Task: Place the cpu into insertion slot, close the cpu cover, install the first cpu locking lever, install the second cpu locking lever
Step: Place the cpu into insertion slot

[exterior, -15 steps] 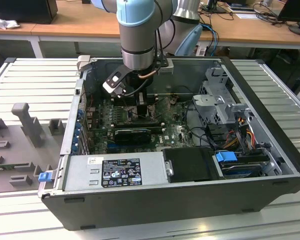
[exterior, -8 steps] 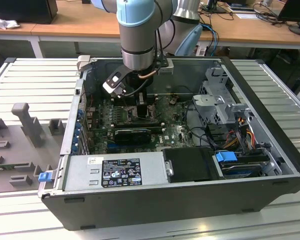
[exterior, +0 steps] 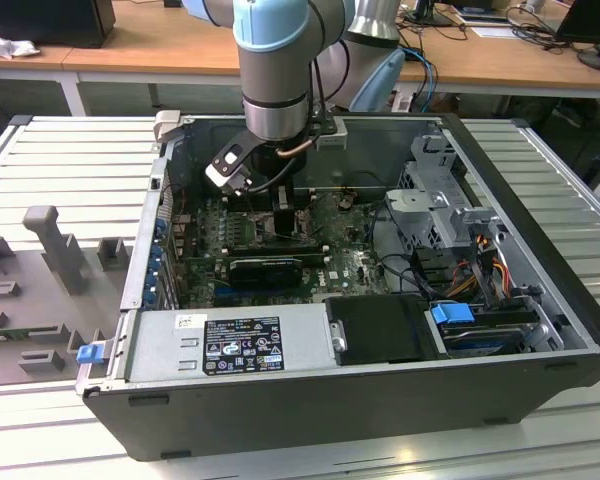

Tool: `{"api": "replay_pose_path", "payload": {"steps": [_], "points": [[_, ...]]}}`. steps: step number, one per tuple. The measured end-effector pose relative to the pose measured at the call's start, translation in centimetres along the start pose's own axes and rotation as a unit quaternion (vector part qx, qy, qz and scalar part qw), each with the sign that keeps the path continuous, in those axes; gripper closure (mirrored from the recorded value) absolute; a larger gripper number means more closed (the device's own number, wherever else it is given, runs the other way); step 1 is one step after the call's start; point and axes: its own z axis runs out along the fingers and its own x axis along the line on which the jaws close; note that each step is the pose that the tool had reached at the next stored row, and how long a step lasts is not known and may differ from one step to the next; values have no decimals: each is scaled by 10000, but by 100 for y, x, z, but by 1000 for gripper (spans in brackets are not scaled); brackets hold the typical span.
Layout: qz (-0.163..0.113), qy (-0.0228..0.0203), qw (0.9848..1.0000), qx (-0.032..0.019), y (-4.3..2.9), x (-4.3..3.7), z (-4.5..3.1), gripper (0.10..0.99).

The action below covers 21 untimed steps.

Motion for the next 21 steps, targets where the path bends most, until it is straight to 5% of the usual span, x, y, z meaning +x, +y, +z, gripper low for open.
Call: {"api": "replay_pose_path", "payload": {"steps": [9,12,13,16,21], "points": [[0,0,10000,0,13,-2,-153,498],[0,-1,10000,0,14,-2,-160,627],[0,-3,10000,1,14,-2,-166,808],[0,-6,10000,0,14,-2,-172,929],[0,-6,10000,0,16,-2,-197,980]]}}
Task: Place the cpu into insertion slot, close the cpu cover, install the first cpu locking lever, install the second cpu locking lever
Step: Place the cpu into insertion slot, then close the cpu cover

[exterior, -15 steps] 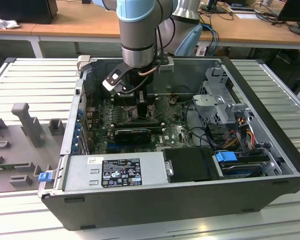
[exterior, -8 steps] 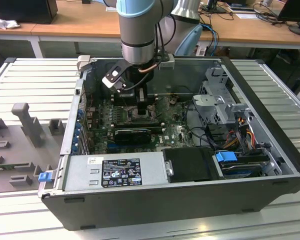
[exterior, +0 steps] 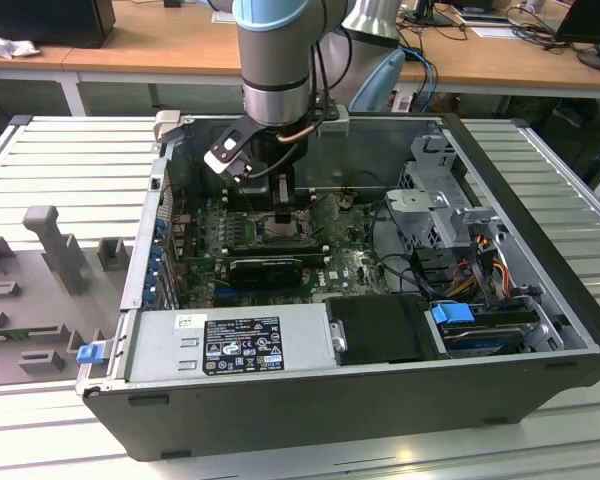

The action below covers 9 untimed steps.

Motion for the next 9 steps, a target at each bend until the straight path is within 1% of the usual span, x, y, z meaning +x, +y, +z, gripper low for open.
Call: {"api": "replay_pose_path", "payload": {"steps": [3,5,7,9], "points": [[0,0,10000,0,3,0,-35,980],[1,1,10000,0,9,-1,-39,980],[3,0,10000,0,50,-1,-36,980],[3,-1,10000,1,56,-1,-41,980]]}}
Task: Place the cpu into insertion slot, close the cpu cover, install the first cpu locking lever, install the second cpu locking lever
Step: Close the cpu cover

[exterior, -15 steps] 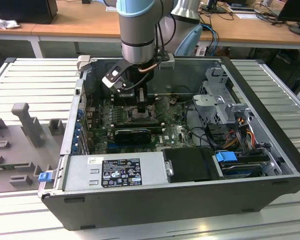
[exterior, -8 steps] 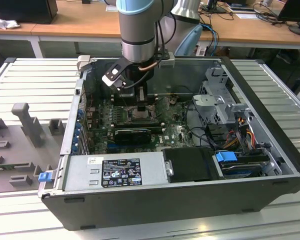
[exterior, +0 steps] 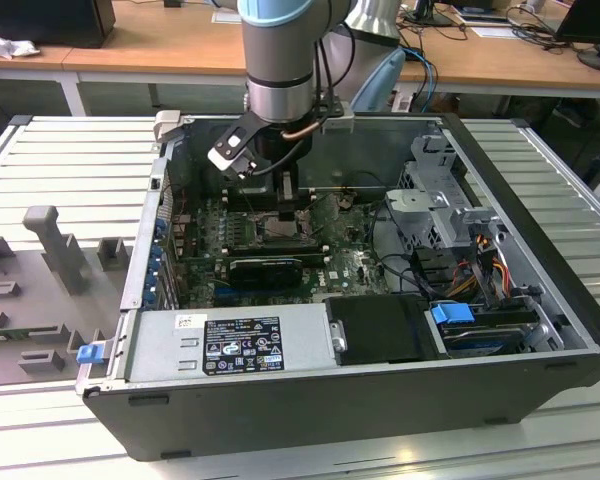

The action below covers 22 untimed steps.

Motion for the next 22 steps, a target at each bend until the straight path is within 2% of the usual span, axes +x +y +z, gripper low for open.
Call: {"api": "replay_pose_path", "payload": {"steps": [2,4,5,10,14,22], "points": [[1,1,10000,-1,5,0,-56,980],[3,1,10000,-1,16,-2,-191,980],[3,0,10000,-1,19,-2,-222,980],[8,0,10000,-1,42,-3,-220,980],[8,0,10000,-1,116,-2,-213,980],[8,0,10000,4,191,-1,-207,980]]}}
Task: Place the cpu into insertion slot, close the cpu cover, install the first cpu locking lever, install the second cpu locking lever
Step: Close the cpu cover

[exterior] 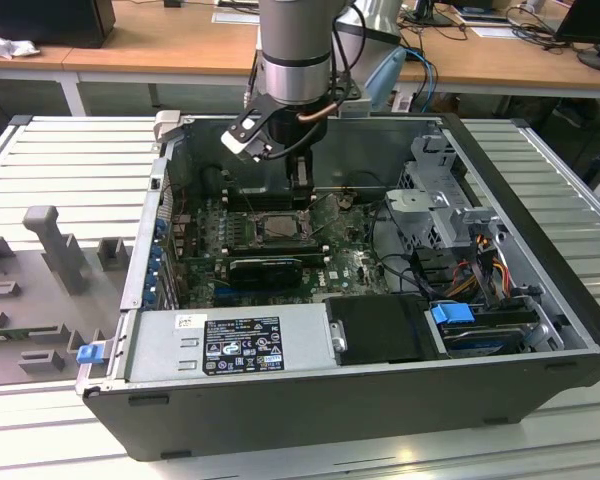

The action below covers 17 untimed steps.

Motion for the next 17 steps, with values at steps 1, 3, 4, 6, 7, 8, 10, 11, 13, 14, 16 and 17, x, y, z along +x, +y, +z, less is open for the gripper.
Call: {"api": "replay_pose_path", "payload": {"steps": [1,3,4,6,7,8,10,11,13,14,16,17], "points": [[0,1,10000,2,5,0,1,980],[1,7,10000,4,11,0,-1,980],[1,6,10000,5,12,-1,-11,980],[0,7,10000,4,21,-2,-121,980],[0,7,10000,4,23,-2,-145,980],[1,7,10000,4,24,-2,-153,980],[0,7,10000,4,25,-2,-165,980],[0,7,10000,4,25,-2,-171,980],[0,7,10000,4,27,-3,-199,980],[1,7,10000,4,28,-3,-208,980],[1,7,10000,4,30,-3,-230,980],[0,7,10000,4,31,-3,-239,980]]}}
